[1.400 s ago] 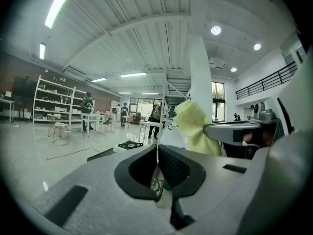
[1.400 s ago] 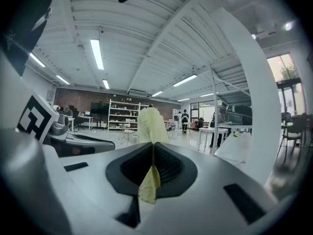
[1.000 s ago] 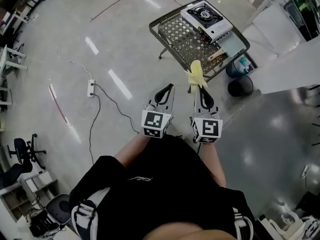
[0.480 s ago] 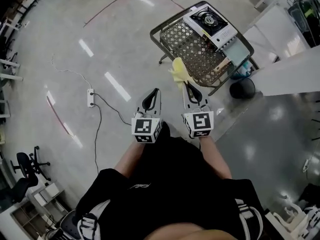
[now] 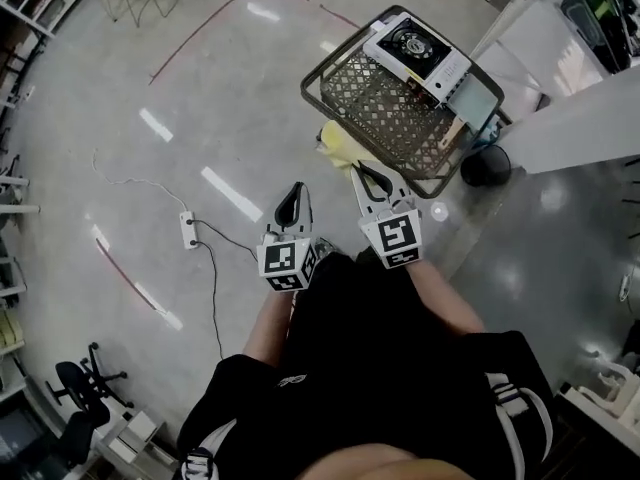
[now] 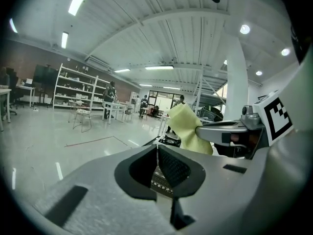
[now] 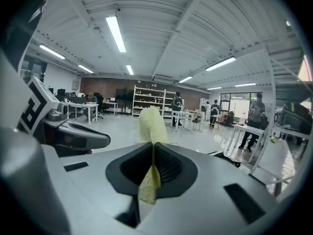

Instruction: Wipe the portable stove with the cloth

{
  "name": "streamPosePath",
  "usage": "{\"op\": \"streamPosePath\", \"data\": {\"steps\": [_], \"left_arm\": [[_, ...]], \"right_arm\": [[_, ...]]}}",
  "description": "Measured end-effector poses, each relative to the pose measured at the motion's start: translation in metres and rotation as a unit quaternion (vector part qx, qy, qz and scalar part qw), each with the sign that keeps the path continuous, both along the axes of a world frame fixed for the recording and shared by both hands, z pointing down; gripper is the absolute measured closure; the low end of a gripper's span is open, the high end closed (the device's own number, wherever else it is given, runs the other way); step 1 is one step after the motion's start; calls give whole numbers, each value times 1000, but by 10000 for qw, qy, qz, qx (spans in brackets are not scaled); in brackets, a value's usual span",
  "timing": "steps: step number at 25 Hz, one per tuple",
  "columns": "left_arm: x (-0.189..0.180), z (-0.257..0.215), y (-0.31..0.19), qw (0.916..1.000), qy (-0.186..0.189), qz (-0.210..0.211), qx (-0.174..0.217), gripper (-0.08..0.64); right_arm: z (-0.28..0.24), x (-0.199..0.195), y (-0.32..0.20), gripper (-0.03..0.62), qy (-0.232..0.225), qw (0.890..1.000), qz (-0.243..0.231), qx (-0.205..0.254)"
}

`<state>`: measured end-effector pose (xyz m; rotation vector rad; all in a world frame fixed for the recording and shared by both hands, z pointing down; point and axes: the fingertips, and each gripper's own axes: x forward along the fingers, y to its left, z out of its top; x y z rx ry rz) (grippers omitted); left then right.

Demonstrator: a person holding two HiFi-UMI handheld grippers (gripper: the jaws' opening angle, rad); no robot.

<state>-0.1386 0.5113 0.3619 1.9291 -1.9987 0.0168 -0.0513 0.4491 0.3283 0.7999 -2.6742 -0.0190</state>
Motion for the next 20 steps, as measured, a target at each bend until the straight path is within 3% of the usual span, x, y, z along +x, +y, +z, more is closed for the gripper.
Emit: {"op": "streamPosePath", "data": {"steps": [7, 14, 20], "left_arm": [[-14, 12, 6, 9995, 260, -128, -125, 534], [-35, 20, -9, 9988, 236, -157, -395, 534], [-31, 20, -71, 9986, 31, 160, -496, 534]], "right_arm": [[17, -15, 1, 575, 438, 9983, -365, -98], [21, -57, -18, 575, 187, 9980, -580, -170], [23, -70, -81, 575, 46, 9984, -543, -139]]}}
